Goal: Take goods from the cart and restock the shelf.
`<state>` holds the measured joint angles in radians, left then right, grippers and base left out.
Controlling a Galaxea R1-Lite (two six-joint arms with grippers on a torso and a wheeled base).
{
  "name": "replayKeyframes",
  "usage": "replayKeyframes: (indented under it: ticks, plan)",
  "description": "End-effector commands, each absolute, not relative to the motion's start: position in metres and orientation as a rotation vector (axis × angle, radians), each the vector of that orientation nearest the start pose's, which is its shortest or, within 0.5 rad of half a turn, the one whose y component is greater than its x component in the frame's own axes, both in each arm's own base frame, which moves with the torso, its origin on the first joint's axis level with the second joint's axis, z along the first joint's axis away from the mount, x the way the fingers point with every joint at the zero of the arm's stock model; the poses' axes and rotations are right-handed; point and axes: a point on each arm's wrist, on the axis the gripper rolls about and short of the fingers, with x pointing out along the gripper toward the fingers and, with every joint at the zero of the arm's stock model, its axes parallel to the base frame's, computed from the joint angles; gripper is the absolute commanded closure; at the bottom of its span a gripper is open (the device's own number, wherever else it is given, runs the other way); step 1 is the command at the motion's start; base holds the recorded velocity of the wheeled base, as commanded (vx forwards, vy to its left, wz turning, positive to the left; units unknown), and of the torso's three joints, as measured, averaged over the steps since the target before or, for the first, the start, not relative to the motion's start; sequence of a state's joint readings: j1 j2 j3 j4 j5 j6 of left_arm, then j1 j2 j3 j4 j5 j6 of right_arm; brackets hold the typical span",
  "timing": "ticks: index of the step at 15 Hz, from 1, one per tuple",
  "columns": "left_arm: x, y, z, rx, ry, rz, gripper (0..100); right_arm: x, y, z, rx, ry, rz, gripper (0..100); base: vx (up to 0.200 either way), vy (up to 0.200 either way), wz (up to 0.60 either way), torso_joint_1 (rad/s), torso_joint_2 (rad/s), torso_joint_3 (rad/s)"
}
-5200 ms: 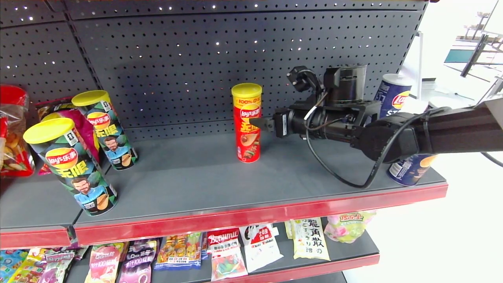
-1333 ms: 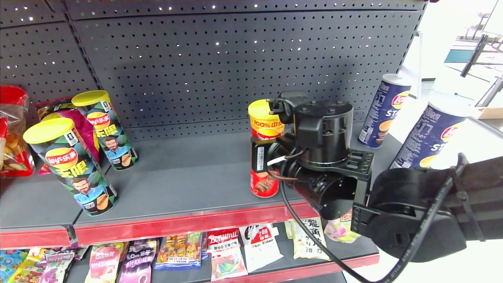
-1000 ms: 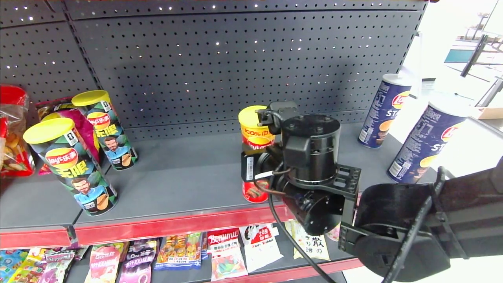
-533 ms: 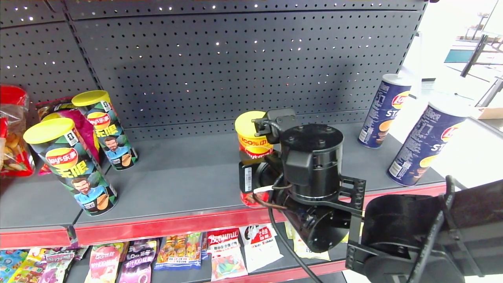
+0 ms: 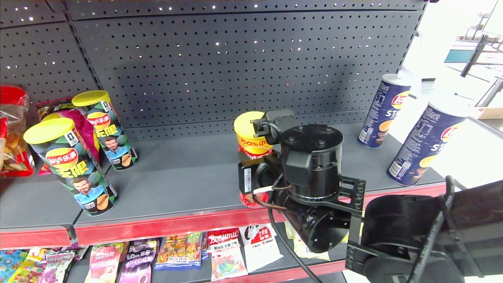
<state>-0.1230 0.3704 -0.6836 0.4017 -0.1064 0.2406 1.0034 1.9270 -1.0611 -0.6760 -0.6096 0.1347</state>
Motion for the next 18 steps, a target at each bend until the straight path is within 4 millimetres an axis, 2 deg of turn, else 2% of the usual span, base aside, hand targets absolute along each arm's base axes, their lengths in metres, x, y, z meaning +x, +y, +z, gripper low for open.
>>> replayKeyframes:
  ticks: [1, 9, 10, 18]
  plan:
    - [-0.036, 0.002, 0.226, 0.240, 0.057, -0.238, 100, 0.212, 0.308, 0.176, -0.011, 0.164, 0.384, 100, 0.000, 0.000, 0.00, 0.000, 0.00, 0.000]
    - [-0.037, 0.002, 0.226, 0.239, 0.052, -0.237, 100, 0.213, 0.311, 0.169, -0.025, 0.178, 0.384, 100, 0.000, 0.000, 0.00, 0.000, 0.00, 0.000]
    - [-0.037, 0.002, 0.226, 0.239, 0.052, -0.237, 100, 0.214, 0.312, 0.166, -0.031, 0.184, 0.384, 0, 0.000, 0.000, 0.00, 0.000, 0.00, 0.000]
    - [-0.037, 0.002, 0.228, 0.240, 0.047, -0.236, 100, 0.211, 0.309, 0.175, -0.007, 0.164, 0.381, 0, 0.000, 0.000, 0.00, 0.000, 0.00, 0.000]
